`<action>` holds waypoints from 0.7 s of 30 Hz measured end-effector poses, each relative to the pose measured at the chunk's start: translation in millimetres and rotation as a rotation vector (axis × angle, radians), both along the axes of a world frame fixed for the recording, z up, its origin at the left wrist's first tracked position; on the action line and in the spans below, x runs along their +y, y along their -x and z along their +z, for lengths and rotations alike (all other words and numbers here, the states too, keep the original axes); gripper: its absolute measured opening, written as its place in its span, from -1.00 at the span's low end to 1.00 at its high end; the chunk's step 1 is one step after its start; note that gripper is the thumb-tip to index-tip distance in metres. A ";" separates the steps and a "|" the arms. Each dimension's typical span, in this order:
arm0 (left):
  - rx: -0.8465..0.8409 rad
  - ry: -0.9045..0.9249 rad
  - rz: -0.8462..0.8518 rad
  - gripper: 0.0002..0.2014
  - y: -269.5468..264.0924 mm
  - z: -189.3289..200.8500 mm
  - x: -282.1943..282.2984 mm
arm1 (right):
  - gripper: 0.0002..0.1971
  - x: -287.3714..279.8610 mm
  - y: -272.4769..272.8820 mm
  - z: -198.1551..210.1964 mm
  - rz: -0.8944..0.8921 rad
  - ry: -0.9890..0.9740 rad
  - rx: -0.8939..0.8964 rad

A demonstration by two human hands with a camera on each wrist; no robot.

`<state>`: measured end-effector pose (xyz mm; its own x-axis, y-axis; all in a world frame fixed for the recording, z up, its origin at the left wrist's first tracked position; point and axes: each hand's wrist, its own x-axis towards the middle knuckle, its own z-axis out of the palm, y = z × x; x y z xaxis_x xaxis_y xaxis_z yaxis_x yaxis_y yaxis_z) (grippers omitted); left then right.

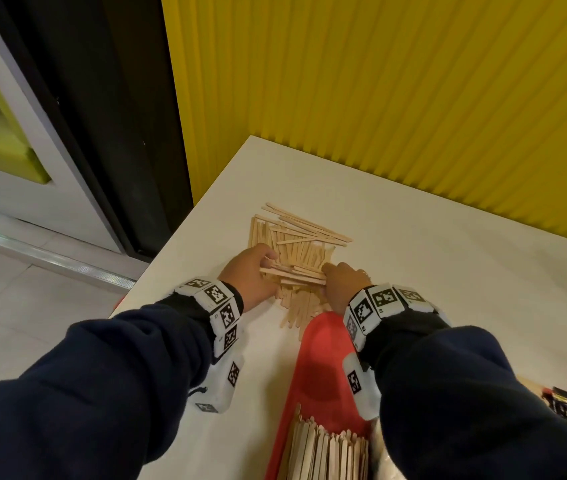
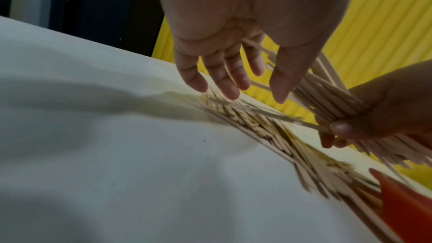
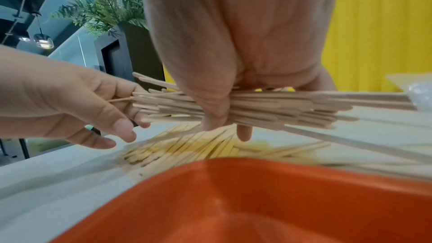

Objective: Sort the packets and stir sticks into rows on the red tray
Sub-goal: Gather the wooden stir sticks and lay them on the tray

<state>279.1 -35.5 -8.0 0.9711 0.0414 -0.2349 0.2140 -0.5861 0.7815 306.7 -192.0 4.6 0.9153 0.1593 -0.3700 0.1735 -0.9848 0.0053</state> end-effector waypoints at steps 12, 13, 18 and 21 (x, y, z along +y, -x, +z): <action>-0.009 0.333 0.163 -0.17 19.6 27.3 5.4 | -0.78 -12.4 4.5 58.3 0.026 -0.478 -0.141; -0.019 0.345 0.169 -0.18 20.1 30.7 5.1 | -0.78 -11.8 5.9 63.5 0.032 -0.512 -0.161; -0.069 0.308 0.173 -0.47 20.9 42.5 9.1 | -0.96 -15.7 12.6 81.8 0.014 -0.658 -0.203; -0.061 0.338 0.170 -0.35 24.5 47.6 9.8 | -0.94 -18.6 17.1 91.5 -0.044 -0.820 -0.210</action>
